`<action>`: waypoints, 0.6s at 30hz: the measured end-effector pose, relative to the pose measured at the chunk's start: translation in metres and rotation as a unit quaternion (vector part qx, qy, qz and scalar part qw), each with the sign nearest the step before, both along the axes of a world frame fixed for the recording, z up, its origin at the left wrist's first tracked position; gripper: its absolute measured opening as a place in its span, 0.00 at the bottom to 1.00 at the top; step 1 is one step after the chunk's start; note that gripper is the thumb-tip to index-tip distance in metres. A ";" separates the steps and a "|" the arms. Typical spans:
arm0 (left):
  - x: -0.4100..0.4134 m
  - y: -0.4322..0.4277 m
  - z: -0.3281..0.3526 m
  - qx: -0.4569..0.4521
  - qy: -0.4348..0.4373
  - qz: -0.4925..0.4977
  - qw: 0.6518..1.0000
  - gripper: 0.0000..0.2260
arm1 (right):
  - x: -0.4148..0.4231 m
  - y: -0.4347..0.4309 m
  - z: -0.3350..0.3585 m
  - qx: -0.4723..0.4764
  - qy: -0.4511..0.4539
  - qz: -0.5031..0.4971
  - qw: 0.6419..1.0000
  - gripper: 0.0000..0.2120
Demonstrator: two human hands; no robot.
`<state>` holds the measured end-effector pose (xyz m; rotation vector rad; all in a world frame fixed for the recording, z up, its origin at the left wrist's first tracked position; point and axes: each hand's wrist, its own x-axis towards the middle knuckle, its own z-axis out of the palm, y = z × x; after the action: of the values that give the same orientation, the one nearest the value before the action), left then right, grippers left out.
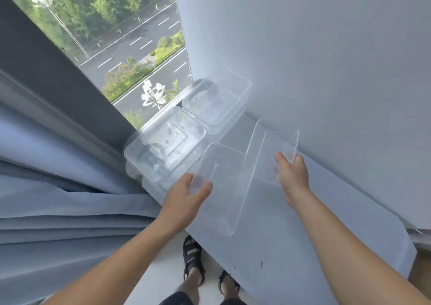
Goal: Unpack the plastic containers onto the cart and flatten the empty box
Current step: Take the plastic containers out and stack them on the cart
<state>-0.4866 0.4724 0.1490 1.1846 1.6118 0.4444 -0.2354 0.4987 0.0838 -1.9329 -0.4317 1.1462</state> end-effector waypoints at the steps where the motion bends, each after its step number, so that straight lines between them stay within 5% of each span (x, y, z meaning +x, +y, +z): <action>1: -0.002 0.002 -0.004 -0.001 0.007 -0.013 1.000 0.18 | 0.000 0.005 -0.004 -0.005 -0.005 -0.001 1.000 0.11; 6: -0.010 0.004 -0.019 -0.029 0.000 -0.052 0.998 0.24 | -0.007 0.034 -0.019 -0.020 -0.010 0.000 1.000 0.13; 11: -0.016 0.005 -0.028 -0.039 0.000 -0.089 0.995 0.15 | -0.025 0.055 -0.031 -0.070 -0.037 0.023 0.997 0.26; 18: -0.021 0.014 -0.032 -0.014 0.031 -0.099 0.994 0.07 | -0.033 0.070 -0.043 -0.098 -0.048 0.035 0.993 0.30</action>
<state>-0.5074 0.4869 0.1168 1.3339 1.5282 0.2593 -0.2685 0.5688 0.0404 -2.1662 -0.4562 1.1806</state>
